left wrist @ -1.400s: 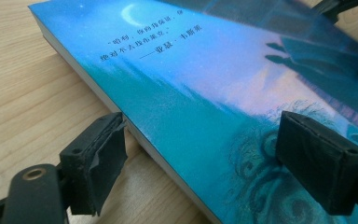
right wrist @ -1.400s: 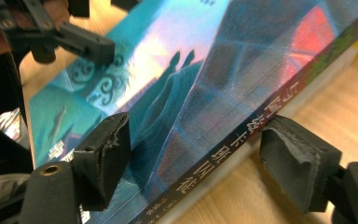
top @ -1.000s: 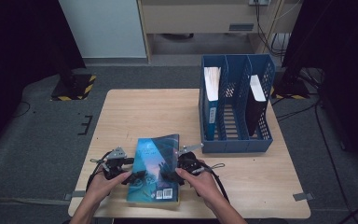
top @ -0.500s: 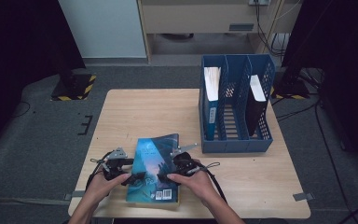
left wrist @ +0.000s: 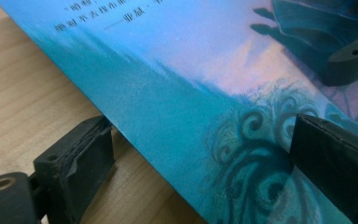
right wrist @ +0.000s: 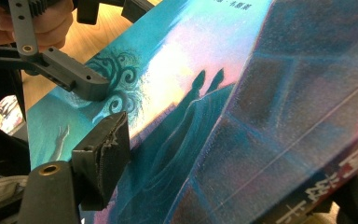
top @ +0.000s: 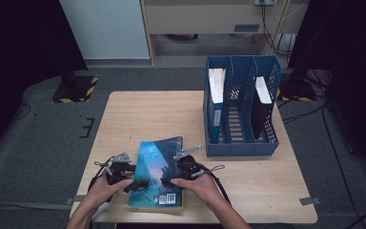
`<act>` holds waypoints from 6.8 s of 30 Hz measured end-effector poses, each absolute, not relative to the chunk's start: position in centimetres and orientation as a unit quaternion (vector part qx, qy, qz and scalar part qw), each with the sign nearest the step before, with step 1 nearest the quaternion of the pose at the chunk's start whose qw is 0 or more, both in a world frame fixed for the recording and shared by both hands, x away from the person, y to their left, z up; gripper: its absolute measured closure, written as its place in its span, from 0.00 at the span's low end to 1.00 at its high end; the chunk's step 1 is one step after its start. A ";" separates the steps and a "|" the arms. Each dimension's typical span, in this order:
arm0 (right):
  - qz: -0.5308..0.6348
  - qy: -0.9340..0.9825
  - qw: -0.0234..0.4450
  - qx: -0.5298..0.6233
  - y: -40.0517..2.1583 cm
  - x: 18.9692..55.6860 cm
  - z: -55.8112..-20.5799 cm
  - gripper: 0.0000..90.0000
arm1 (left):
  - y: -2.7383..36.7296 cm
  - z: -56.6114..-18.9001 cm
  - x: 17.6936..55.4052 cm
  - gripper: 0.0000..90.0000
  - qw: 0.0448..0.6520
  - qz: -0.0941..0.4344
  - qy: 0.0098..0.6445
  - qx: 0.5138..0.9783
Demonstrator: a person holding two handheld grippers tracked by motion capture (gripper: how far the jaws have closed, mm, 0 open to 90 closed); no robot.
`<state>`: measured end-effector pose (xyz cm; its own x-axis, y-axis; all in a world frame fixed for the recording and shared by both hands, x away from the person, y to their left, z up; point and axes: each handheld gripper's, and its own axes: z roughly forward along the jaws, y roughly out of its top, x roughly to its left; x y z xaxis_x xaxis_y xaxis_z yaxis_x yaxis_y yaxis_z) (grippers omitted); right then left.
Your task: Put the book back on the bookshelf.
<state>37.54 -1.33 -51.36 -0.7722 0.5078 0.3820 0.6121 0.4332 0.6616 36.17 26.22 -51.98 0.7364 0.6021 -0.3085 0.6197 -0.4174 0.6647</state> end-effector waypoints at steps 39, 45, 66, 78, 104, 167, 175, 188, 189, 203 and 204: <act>-0.365 -0.885 0.026 -0.286 0.4 40.6 -45.5 0.60 | 27.7 -47.1 38.2 0.75 0.355 0.020 0.399 0.845; -0.364 -0.886 0.015 -0.286 0.5 41.1 -44.7 0.61 | 27.8 -46.7 38.6 0.77 0.362 0.021 0.396 0.844; -0.384 -0.884 -0.037 -0.264 0.9 41.8 -41.3 0.71 | 28.3 -43.1 39.3 0.85 0.366 0.061 0.381 0.847; -0.388 -0.882 -0.058 -0.262 0.7 42.7 -39.7 0.75 | 28.0 -41.7 40.1 0.87 0.366 0.075 0.370 0.851; -0.411 -0.868 -0.111 -0.256 1.1 44.9 -37.6 0.81 | 28.4 -39.7 42.7 0.88 0.380 0.105 0.370 0.841; -0.455 -0.856 -0.091 -0.227 -0.4 43.4 -34.7 0.81 | 28.5 -41.6 40.2 0.59 0.369 0.174 0.395 0.823; -0.461 -0.852 -0.084 -0.233 -0.6 43.6 -34.8 0.81 | 29.7 -48.2 38.3 0.20 0.343 0.169 0.446 0.809; -0.465 -0.827 -0.045 -0.312 -0.8 45.8 -34.4 0.82 | 30.7 -51.1 38.4 0.07 0.333 0.145 0.470 0.804; -0.467 -0.825 -0.043 -0.317 -0.9 45.9 -34.4 0.82 | 30.7 -51.2 38.4 0.07 0.331 0.146 0.472 0.804; -0.470 -0.806 -0.029 -0.358 -2.0 46.4 -33.8 0.82 | 30.5 -52.0 38.5 0.07 0.303 0.147 0.469 0.817; -0.470 -0.806 -0.031 -0.359 -2.1 46.4 -33.7 0.82 | 30.4 -52.1 38.5 0.07 0.304 0.149 0.467 0.817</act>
